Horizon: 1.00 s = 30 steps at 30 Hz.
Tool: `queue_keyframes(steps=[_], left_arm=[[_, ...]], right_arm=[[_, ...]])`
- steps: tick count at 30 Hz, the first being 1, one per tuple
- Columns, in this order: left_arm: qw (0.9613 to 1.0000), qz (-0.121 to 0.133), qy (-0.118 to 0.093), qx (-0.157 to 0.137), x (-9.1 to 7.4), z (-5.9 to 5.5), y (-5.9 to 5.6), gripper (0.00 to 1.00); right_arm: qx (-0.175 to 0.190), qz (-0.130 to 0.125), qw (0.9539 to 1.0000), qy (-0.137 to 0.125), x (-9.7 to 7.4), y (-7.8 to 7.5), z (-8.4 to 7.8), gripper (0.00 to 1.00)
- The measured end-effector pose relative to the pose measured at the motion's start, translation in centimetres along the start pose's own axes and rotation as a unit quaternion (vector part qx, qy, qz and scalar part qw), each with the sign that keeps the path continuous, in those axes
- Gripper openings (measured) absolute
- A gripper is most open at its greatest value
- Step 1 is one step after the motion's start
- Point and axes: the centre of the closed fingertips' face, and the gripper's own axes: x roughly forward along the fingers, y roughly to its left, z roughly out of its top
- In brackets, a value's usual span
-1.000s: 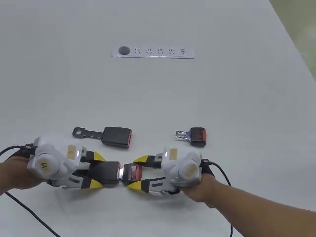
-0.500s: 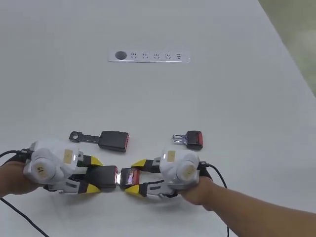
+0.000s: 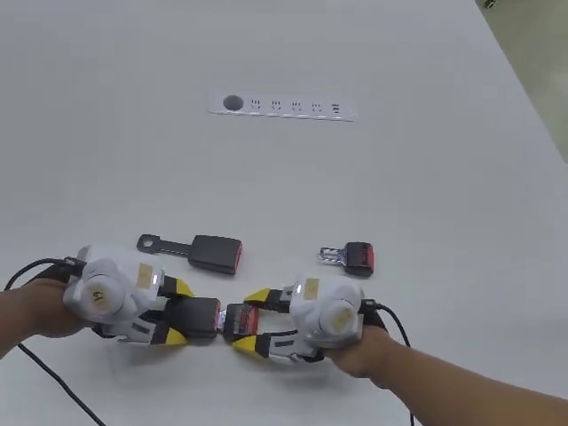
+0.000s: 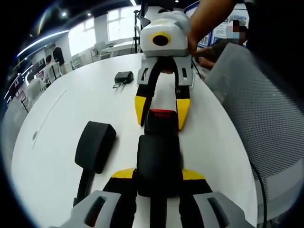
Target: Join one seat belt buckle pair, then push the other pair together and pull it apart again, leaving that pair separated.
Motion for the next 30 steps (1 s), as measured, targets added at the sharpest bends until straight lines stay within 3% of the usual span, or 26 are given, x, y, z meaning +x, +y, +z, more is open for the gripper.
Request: queue_keyframes(steps=[2,3,4,5,6,7,9,11,14,20,30], left_arm=[[0.9999,0.001,0.01,0.002,0.0,-0.3,0.1,0.35],[0.9999,0.002,0.014,0.001,0.1,-0.3,0.1,0.35],[0.9996,0.012,0.02,-0.017,0.0,-0.3,0.2,0.36],[0.9992,0.015,0.017,-0.032,0.0,-0.2,0.2,0.36],[0.9989,0.012,-0.009,-0.045,-0.3,0.7,0.1,0.39],[0.9981,0.018,-0.019,-0.057,-0.6,1.0,0.3,0.42],[0.9955,0.039,-0.037,-0.078,-1.4,1.6,1.1,0.51],[0.9925,0.054,-0.052,-0.096,-2.0,2.1,2.0,0.58],[0.9931,0.062,-0.058,-0.082,-2.7,2.8,2.7,0.66],[0.9932,0.081,-0.057,-0.062,-3.9,3.6,5.0,0.65],[0.9946,0.088,-0.041,-0.035,-3.9,4.4,8.7,0.66]], right_arm=[[-0.013,-0.005,0.9997,0.02,-0.1,-0.1,-0.2,0.38],[-0.001,-0.007,0.9995,0.03,-0.3,-0.2,-0.3,0.38],[0.017,-0.012,0.9994,0.028,-0.4,-0.2,-0.2,0.41],[0.056,-0.01,0.9984,0.002,-0.7,0.0,0.8,0.48],[0.073,-0.01,0.9971,-0.018,-1.1,-0.1,1.5,0.56],[0.081,-0.022,0.9955,-0.044,-1.7,-0.6,2.3,0.66],[0.07,-0.038,0.9957,-0.047,-2.4,-1.2,2.3,0.75],[0.061,-0.046,0.9962,-0.042,-3.4,-1.5,2.0,0.74],[0.062,-0.063,0.9948,-0.05,-5.0,-2.6,1.9,0.75],[0.062,-0.096,0.9919,-0.055,-8.8,-6.1,1.5,0.76],[0.04,-0.115,0.9924,-0.014,-12.9,-11.4,-1.1,0.8]])
